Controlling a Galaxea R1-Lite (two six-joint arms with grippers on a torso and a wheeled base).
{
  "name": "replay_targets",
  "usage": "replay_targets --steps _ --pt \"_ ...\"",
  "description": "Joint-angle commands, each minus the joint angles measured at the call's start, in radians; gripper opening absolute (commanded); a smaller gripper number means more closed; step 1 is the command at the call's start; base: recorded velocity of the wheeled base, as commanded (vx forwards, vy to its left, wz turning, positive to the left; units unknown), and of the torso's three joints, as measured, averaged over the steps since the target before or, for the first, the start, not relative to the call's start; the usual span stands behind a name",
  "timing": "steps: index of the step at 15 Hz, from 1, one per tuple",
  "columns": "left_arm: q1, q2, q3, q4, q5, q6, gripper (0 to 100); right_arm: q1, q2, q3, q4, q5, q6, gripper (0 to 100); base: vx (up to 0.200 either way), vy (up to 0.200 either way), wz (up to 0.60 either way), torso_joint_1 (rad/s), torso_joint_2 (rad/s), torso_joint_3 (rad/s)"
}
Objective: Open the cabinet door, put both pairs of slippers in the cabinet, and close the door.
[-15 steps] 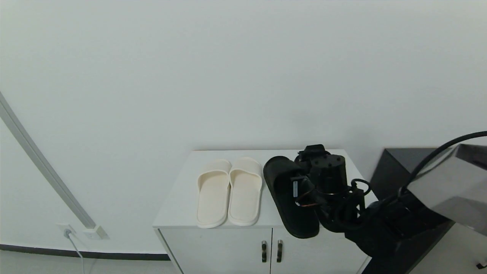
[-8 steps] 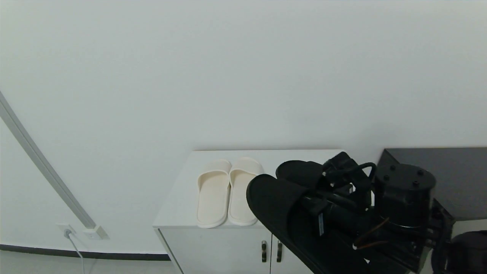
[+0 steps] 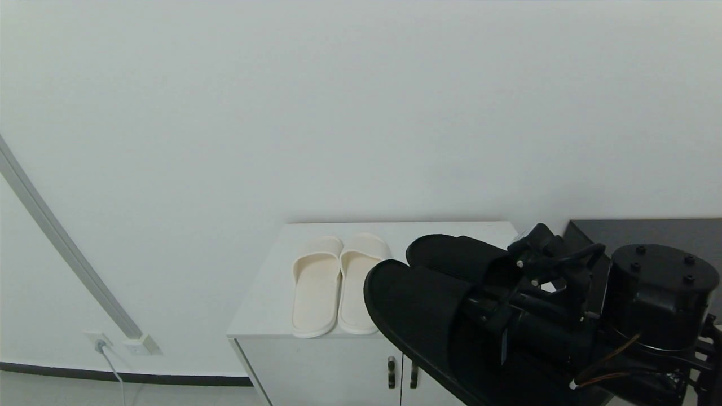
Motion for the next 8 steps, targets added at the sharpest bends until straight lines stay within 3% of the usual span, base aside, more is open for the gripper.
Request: replay_targets --steps 1,2,8 --pt "0.0 0.001 0.0 0.0 0.0 -0.001 0 0.001 -0.003 0.002 0.0 0.001 0.001 0 0.0 0.0 0.0 0.0 0.0 0.0" --pt "0.0 0.001 0.0 0.0 0.0 -0.001 0 0.003 -0.003 0.009 0.0 0.001 -0.001 0 0.0 0.0 0.0 0.0 0.0 0.0" --pt "0.0 0.001 0.0 0.0 0.002 -0.004 0 0.004 -0.007 0.036 -0.001 0.001 -0.002 0 -0.2 0.0 0.0 0.003 0.0 0.002"
